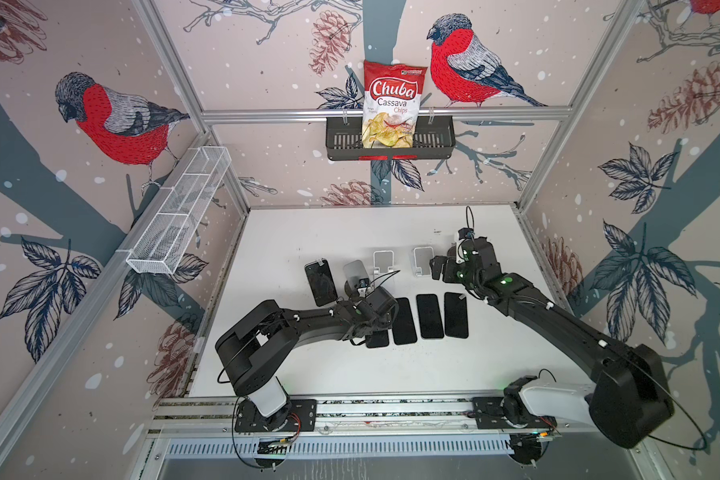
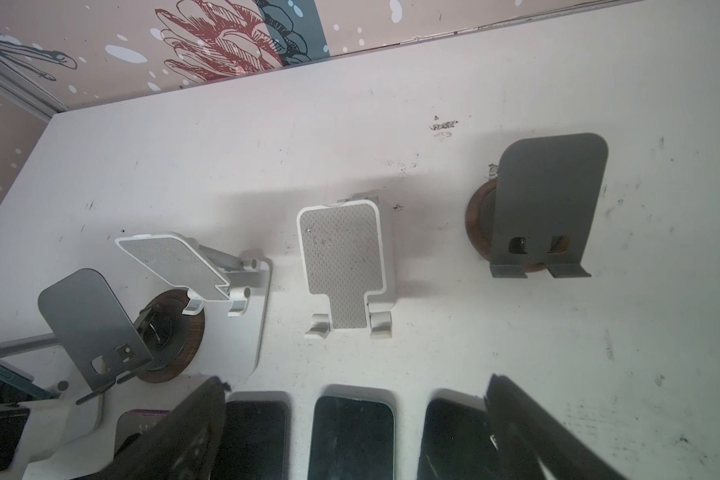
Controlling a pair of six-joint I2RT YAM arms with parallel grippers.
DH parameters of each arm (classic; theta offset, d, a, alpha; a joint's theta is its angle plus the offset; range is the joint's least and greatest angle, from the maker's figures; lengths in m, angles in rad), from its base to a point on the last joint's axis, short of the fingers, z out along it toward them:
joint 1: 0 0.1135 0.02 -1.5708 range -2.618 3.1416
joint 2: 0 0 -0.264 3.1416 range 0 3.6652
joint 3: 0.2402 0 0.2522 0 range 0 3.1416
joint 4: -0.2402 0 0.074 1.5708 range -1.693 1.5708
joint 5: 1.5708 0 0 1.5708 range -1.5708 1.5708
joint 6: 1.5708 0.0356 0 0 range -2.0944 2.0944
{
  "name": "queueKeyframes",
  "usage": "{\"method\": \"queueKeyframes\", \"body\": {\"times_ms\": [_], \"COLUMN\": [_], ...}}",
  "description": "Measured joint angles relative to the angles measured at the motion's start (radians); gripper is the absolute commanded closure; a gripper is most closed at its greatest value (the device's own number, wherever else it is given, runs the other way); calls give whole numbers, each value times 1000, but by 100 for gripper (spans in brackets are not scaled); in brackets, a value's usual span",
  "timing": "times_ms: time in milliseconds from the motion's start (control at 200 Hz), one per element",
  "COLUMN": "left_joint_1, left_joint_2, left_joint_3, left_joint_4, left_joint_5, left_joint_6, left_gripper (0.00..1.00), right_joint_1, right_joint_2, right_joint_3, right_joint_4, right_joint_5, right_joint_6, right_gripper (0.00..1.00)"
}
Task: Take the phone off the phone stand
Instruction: 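Lower the pink-edged phone flat beside the black phones with the left gripper, then open the left gripper to release the pink-edged phone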
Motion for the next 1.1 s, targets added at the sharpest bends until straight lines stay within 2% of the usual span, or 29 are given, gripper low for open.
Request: {"method": "queueKeyframes", "body": {"times_ms": [570,826,861,881,1101], "left_joint_1": [0,-27,-35,-39,-80], "left_joint_2": [0,-16,-16,-16,-21], "left_joint_3": [22,44,54,58,103], "left_joint_4": [-66,-101,-109,-113,-147], "left_joint_5": [-4,-45,-56,-63,-137], "left_joint_6": [-4,-2,-1,0,25], "left_gripper": [21,14,4,3,3], "right_joint_1": [0,0,0,0,0], "right_joint_2": [0,0,0,0,-16], "right_joint_3": [-3,-8,-8,-8,-16], "right_joint_4": [1,1,1,1,7], "right_joint_5": [0,-1,-1,-1,-3], "right_joint_6": [0,0,0,0,-1], "right_gripper": [1,1,1,1,1]}}
